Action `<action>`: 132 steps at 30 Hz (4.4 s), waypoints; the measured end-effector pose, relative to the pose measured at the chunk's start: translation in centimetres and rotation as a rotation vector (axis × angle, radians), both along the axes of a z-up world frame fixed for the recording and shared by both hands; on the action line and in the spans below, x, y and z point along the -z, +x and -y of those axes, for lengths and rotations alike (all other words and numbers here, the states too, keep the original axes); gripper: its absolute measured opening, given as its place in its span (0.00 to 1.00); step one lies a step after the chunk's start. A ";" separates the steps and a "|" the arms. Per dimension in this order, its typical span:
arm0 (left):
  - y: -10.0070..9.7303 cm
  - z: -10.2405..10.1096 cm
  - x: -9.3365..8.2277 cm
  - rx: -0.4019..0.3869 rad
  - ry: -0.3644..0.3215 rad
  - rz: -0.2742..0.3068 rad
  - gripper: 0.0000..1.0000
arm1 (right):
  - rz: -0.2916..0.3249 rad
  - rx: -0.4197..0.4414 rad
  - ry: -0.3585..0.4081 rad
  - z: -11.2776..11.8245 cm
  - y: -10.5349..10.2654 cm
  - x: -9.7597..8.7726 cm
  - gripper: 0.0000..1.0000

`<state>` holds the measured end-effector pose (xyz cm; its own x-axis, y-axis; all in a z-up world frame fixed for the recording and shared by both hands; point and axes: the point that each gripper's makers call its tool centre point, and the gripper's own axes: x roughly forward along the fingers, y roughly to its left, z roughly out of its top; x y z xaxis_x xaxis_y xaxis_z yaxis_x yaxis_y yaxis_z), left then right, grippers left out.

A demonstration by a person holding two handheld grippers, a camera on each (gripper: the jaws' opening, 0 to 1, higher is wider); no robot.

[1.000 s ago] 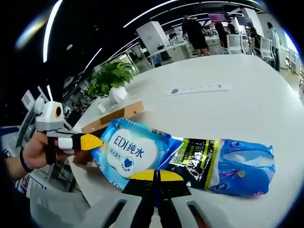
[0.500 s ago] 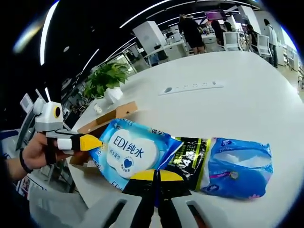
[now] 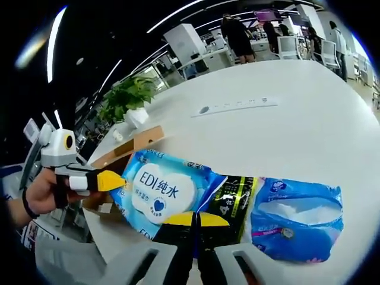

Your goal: Operate the shoe box by opening the lid, removing the specified soft item, and placing it in the target area until the item is outside and the box remains undamaged.

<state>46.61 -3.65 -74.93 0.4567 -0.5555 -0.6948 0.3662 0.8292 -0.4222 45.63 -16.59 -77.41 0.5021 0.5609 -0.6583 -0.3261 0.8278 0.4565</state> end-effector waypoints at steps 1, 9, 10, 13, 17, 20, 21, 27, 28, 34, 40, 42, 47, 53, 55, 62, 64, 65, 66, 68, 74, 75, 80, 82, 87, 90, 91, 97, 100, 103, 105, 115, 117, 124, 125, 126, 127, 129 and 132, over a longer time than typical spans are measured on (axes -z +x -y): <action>0.1 0.1 0.1 -0.005 -0.003 -0.003 0.00 | -0.001 0.000 0.000 0.0 0.0 0.0 0.00; 0.5 0.6 1.0 0.002 0.016 -0.012 0.00 | -0.010 0.000 -0.006 0.5 0.8 0.8 0.00; 0.5 0.6 1.1 0.001 0.020 -0.012 0.00 | -0.010 0.001 -0.005 0.5 0.8 0.9 0.00; 0.7 0.9 1.4 0.006 0.037 -0.008 0.00 | -0.015 0.001 -0.010 0.6 1.0 1.4 0.00; 0.7 1.2 1.9 0.021 0.052 -0.012 0.00 | -0.027 0.005 -0.015 1.0 1.0 2.0 0.00; 0.8 1.4 2.3 0.011 0.045 -0.029 0.00 | -0.036 0.009 -0.016 1.2 1.1 2.4 0.00; 0.8 1.5 2.3 0.012 0.045 -0.029 0.00 | -0.040 0.009 -0.019 1.2 1.1 2.5 0.00; 0.9 1.8 2.7 0.013 0.051 -0.037 0.00 | -0.050 0.017 -0.021 1.5 1.4 2.9 0.00; 1.2 1.7 2.9 0.014 0.053 -0.037 0.00 | -0.051 0.017 -0.021 1.6 1.5 2.9 0.00; 1.7 1.9 3.4 0.017 0.062 -0.045 0.00 | -0.060 0.019 -0.027 1.7 1.6 3.4 0.00; 1.8 2.1 3.7 0.023 0.095 -0.043 0.00 | -0.067 0.024 -0.034 1.8 1.8 3.7 0.00; 1.8 2.3 3.8 0.033 0.116 -0.040 0.00 | -0.066 0.024 -0.039 1.8 1.8 3.7 0.00; 1.9 2.2 4.3 0.044 0.152 -0.041 0.00 | -0.065 0.022 -0.052 1.8 1.9 4.0 0.00; 1.9 2.2 4.8 0.054 0.188 -0.042 0.00 | -0.072 0.030 -0.064 1.8 2.1 4.3 0.00; 1.7 2.5 4.8 0.058 0.197 -0.044 0.00 | -0.077 0.033 -0.067 1.8 2.1 4.5 0.00; 1.7 2.1 5.0 0.042 0.208 -0.071 0.00 | -0.076 0.047 -0.069 1.8 2.3 4.6 0.00; 1.6 2.2 5.1 0.046 0.216 -0.083 0.00 | -0.073 0.054 -0.067 2.0 2.5 4.5 0.00; 1.5 2.2 5.2 0.056 0.224 -0.090 0.00 | -0.073 0.060 -0.065 2.0 2.5 4.5 0.00; 1.5 2.3 5.3 0.057 0.227 -0.094 0.00 | -0.072 0.061 -0.066 2.0 2.6 4.5 0.00; 1.3 2.3 5.4 0.065 0.234 -0.101 0.00 | -0.072 0.062 -0.068 2.1 2.6 4.5 0.00; 1.0 2.2 5.2 0.080 0.240 -0.096 0.01 | -0.070 0.076 -0.065 2.3 2.5 4.4 0.00; 1.0 2.2 5.2 0.081 0.236 -0.097 0.02 | -0.070 0.079 -0.064 2.3 2.5 4.3 0.00; 0.8 2.3 4.9 0.090 0.231 -0.080 0.06 | -0.067 0.086 -0.063 2.4 2.5 4.2 0.00; 0.7 2.3 4.9 0.090 0.231 -0.079 0.08 | -0.064 0.087 -0.067 2.5 2.5 4.1 0.00; 0.6 1.9 4.8 0.084 0.226 -0.086 0.07 | -0.063 0.093 -0.073 2.6 2.2 3.8 0.00; 0.6 1.7 4.3 0.080 0.220 -0.081 0.06 | -0.064 0.096 -0.074 2.7 1.8 3.6 0.00; 0.6 1.6 4.2 0.079 0.220 -0.079 0.07 | -0.064 0.097 -0.075 2.7 1.7 3.6 0.00; 0.5 1.3 3.8 0.066 0.201 -0.082 0.06 | -0.070 0.115 -0.083 3.2 0.9 3.4 0.00; 0.5 1.4 3.6 0.064 0.197 -0.078 0.06 | -0.076 0.132 -0.075 3.4 0.6 3.4 0.00; 0.4 1.2 3.4 0.063 0.194 -0.076 0.06 | -0.080 0.147 -0.073 3.7 0.4 3.3 0.00; 0.3 1.1 3.2 0.062 0.189 -0.072 0.06 | -0.083 0.151 -0.074 3.8 0.2 3.4 0.00; -0.3 1.0 1.7 0.085 0.157 -0.042 0.09 | -0.079 0.168 -0.056 3.6 -0.3 2.6 0.01; -0.4 1.0 1.3 0.090 0.149 -0.035 0.10 | -0.078 0.170 -0.054 3.4 -0.4 2.4 0.02; -0.5 0.7 -0.1 0.108 0.110 -0.001 0.13 | -0.058 0.174 -0.041 2.8 -0.3 1.0 0.05; -0.6 0.5 -0.3 0.108 0.109 0.004 0.13 | -0.056 0.175 -0.042 2.7 -0.3 0.9 0.05; -0.5 0.3 -0.4 0.107 0.106 0.008 0.14 | -0.054 0.175 -0.040 2.6 -0.3 0.8 0.06; -0.4 0.1 -0.3 0.107 0.100 0.011 0.14 | -0.051 0.173 -0.039 2.4 -0.4 0.7 0.06; -0.4 -0.4 -0.4 0.104 0.096 0.013 0.14 | -0.043 0.164 -0.039 2.0 -0.5 0.4 0.07; -0.6 -1.0 -0.8 0.104 0.092 0.024 0.15 | -0.034 0.158 -0.030 1.3 -0.9 -0.2 0.09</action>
<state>45.96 -2.66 -74.09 0.4169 -0.5353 -0.7346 0.4610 0.8210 -0.3367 44.73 -17.87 -77.21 0.5596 0.4559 -0.6921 -0.1750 0.8812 0.4391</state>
